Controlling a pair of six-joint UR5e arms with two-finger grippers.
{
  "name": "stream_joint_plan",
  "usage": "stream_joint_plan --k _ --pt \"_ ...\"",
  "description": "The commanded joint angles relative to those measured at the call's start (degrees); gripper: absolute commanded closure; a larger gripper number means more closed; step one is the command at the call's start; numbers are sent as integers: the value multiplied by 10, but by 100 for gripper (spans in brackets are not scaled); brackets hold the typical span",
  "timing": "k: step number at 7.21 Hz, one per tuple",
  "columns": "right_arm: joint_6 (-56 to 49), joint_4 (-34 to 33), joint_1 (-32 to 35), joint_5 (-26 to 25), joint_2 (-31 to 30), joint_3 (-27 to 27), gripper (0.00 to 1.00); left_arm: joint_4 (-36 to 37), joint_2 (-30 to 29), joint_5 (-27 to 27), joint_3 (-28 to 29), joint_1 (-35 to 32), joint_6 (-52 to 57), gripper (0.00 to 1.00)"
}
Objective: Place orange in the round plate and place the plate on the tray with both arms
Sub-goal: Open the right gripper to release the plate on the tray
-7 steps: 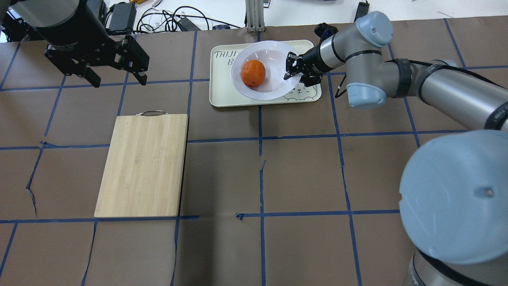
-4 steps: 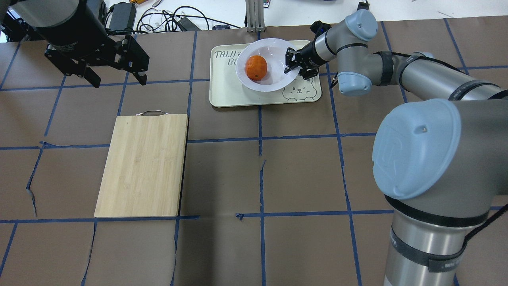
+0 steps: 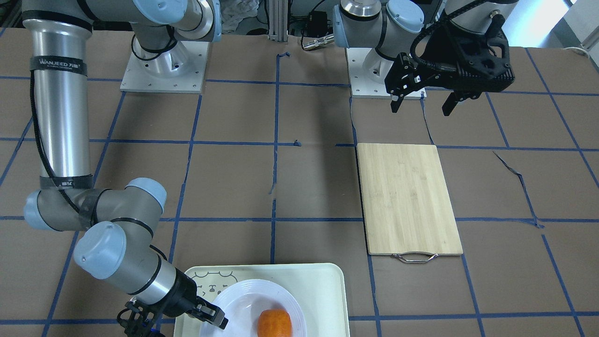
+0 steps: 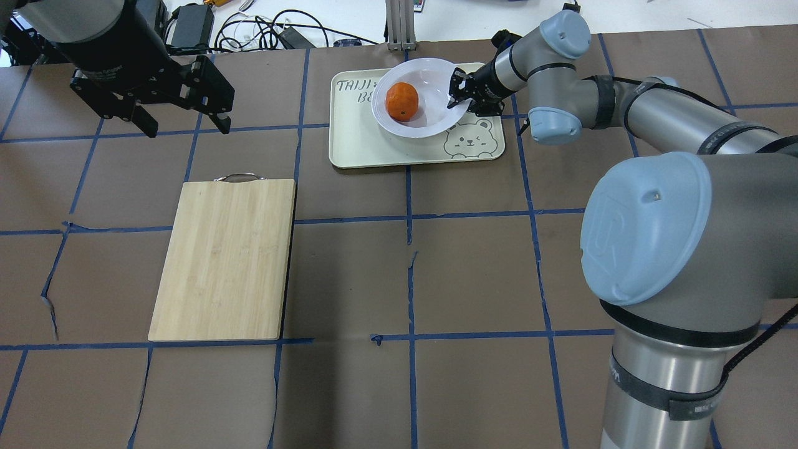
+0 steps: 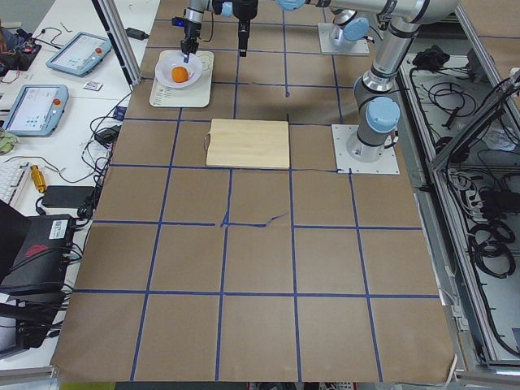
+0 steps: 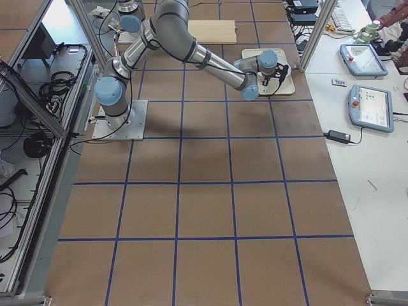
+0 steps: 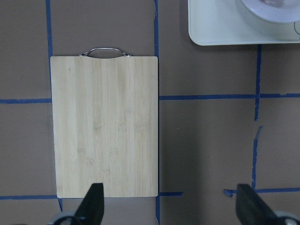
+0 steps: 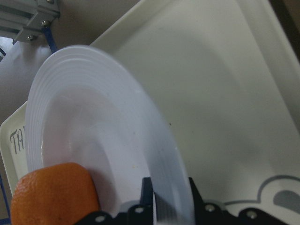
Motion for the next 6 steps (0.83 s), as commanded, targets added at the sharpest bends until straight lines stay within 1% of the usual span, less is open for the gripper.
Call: stream_joint_plan --k 1,2,3,4,5,6 --pt "-116 83 -13 -126 -37 -8 0 0 0 0 0 0 0 0" --pt "-197 131 -29 -175 -58 -7 0 0 0 0 0 0 0 0" --pt "-223 196 -44 -210 -89 -13 0 0 0 0 0 0 0 0" --pt "-252 250 -45 -269 -136 -16 0 0 0 0 0 0 0 0" --pt "-259 334 -41 -299 -196 -16 0 0 0 0 0 0 0 0" --pt "-259 410 -31 -301 -252 -15 0 0 0 0 0 0 0 0"
